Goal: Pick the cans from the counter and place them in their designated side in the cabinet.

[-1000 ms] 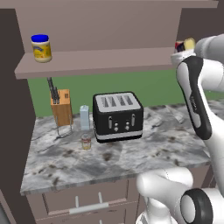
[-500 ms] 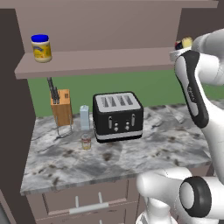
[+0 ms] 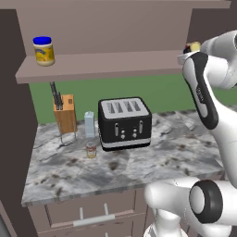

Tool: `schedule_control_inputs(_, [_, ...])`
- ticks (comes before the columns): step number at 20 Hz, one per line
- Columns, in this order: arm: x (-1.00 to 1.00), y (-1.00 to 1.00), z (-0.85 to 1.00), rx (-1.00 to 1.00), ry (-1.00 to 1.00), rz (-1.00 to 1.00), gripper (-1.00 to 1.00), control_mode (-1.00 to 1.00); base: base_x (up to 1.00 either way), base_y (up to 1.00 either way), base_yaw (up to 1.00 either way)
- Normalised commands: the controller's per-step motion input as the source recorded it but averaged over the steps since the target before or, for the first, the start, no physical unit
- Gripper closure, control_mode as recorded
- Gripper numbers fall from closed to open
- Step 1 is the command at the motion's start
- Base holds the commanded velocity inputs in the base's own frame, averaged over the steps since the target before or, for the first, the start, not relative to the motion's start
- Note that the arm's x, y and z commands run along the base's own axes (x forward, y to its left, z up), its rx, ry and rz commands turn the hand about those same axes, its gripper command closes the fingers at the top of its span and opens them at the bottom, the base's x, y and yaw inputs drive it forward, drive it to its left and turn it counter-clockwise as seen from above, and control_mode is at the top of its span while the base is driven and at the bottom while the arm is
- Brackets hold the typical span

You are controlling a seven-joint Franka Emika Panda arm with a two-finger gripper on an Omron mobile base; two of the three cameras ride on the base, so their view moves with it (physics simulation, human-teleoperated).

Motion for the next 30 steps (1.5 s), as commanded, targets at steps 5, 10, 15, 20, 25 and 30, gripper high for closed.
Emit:
schedule_control_inputs(5, [0.21, -0.06, -0.01, 0.0, 0.0, 0.0, 1.0, -1.0, 0.0, 0.0, 0.0])
schedule_control_inputs(10, [0.23, -0.07, -0.01, 0.0, 0.0, 0.0, 1.0, -1.0, 0.0, 0.0, 0.0])
schedule_control_inputs(15, [0.23, -0.06, -0.02, 0.0, 0.01, 0.0, 1.0, -1.0, 0.0, 0.0, 0.0])
schedule_control_inputs(20, [0.24, -0.05, -0.01, 0.0, 0.02, 0.0, 1.0, -1.0, 0.0, 0.0, 0.0])
schedule_control_inputs(25, [0.25, -0.08, -0.01, 0.0, 0.01, 0.0, 1.0, -1.0, 0.0, 0.0, 0.0])
schedule_control_inputs(30, [0.26, -0.1, -0.02, 0.0, 0.01, 0.0, 1.0, -1.0, 0.0, 0.0, 0.0])
